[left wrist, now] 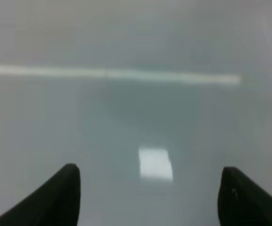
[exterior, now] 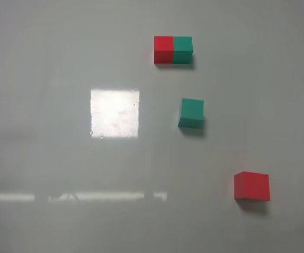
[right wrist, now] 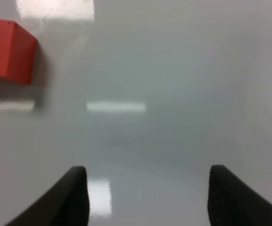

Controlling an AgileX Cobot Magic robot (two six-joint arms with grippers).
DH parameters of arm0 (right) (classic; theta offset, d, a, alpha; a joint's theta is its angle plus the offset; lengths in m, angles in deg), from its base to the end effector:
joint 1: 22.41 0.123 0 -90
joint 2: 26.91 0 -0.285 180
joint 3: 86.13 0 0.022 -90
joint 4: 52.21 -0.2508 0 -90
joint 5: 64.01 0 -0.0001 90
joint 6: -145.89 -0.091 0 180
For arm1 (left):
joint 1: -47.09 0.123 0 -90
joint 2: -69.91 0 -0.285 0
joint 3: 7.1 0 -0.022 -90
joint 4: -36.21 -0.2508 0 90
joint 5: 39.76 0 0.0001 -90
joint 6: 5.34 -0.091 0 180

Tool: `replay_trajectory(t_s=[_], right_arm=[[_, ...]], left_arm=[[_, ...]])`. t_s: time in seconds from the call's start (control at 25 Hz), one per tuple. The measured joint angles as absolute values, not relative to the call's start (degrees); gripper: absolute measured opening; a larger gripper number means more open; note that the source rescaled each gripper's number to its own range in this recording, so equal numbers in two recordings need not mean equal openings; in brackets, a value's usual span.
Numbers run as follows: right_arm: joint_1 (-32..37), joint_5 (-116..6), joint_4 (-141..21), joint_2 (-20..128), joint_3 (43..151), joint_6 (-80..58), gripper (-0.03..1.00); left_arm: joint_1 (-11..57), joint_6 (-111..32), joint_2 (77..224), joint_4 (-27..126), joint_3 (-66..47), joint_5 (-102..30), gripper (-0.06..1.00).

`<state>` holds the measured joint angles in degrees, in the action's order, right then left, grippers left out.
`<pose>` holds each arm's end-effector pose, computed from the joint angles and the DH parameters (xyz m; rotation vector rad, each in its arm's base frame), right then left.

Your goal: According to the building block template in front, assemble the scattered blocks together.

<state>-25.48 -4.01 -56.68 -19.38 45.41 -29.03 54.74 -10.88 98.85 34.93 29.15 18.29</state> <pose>-0.0050 0.0064 0.2791 -0.0387 2.0216 0.0030 0.0444 0.0077 0.3362 -0.0380 2.1547 0.1608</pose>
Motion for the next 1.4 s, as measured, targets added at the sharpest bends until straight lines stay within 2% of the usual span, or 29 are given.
replay_trajectory(t_s=[0.48, 0.96, 1.4], right_arm=[[-25.5, -4.0, -56.7, -19.4, 45.4, -29.0, 0.33], [-25.5, -4.0, -56.7, -19.4, 45.4, -29.0, 0.33], [-25.5, -4.0, -56.7, -19.4, 45.4, -29.0, 0.33]], left_arm=[[53.2, -9.4, 86.6, 36.7, 40.5, 18.7, 0.58], [51.5, -8.5, 77.7, 37.0, 41.3, 19.6, 0.56], [51.5, -8.1, 77.5, 37.0, 41.4, 19.5, 0.56]])
